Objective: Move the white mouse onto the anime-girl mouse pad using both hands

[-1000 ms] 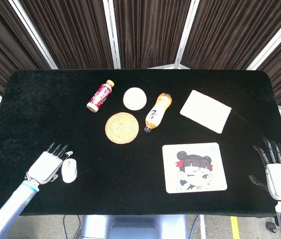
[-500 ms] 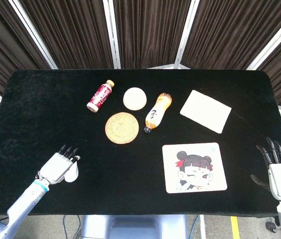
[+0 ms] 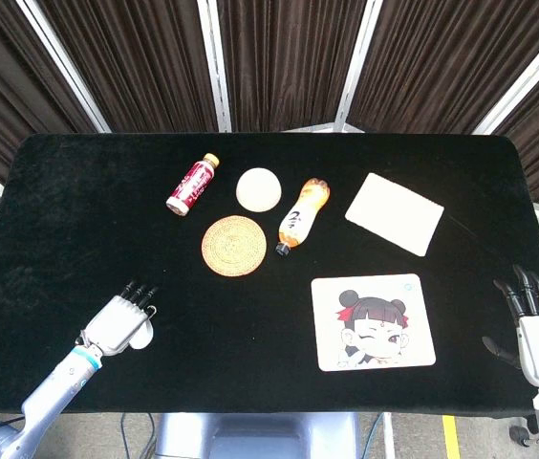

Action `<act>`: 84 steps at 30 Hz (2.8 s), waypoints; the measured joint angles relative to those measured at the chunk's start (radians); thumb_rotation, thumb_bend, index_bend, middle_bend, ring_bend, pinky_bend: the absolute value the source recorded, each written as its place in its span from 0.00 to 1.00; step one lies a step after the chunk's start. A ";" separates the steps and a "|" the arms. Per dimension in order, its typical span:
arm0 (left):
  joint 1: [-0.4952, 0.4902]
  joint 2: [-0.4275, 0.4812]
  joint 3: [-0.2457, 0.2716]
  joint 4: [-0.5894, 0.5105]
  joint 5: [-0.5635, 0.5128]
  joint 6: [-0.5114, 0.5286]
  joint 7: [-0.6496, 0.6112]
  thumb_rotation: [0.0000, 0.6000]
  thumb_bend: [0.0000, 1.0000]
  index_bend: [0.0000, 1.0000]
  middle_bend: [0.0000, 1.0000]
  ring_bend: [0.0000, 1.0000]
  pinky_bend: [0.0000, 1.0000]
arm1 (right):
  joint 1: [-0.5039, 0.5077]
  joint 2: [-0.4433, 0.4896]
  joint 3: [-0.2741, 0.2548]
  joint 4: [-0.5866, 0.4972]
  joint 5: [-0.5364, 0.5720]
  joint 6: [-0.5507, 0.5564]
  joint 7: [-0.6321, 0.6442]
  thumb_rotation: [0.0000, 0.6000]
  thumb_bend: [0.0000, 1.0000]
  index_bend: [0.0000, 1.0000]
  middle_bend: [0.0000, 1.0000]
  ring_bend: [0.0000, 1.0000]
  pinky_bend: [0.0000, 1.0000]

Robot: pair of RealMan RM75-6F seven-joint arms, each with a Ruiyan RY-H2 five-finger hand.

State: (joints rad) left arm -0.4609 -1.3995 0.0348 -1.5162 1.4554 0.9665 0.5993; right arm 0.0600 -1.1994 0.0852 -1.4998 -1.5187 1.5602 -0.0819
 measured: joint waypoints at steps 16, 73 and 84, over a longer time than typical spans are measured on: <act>-0.070 -0.033 -0.037 0.002 0.049 0.022 0.054 1.00 0.22 0.59 0.00 0.00 0.00 | 0.006 -0.002 0.010 0.010 0.020 -0.016 0.007 1.00 0.04 0.16 0.00 0.00 0.00; -0.480 -0.415 -0.207 0.120 -0.166 -0.092 0.312 1.00 0.15 0.00 0.00 0.00 0.00 | 0.018 0.014 0.049 0.054 0.123 -0.083 0.068 1.00 0.04 0.16 0.00 0.00 0.00; -0.321 -0.216 -0.122 -0.050 -0.132 0.115 0.245 1.00 0.14 0.00 0.00 0.00 0.00 | 0.018 0.001 0.033 0.055 0.097 -0.073 0.046 1.00 0.04 0.16 0.00 0.00 0.00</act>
State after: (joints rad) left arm -0.7821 -1.6151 -0.0874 -1.5657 1.3239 1.0816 0.8442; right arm 0.0777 -1.1979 0.1186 -1.4452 -1.4221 1.4868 -0.0359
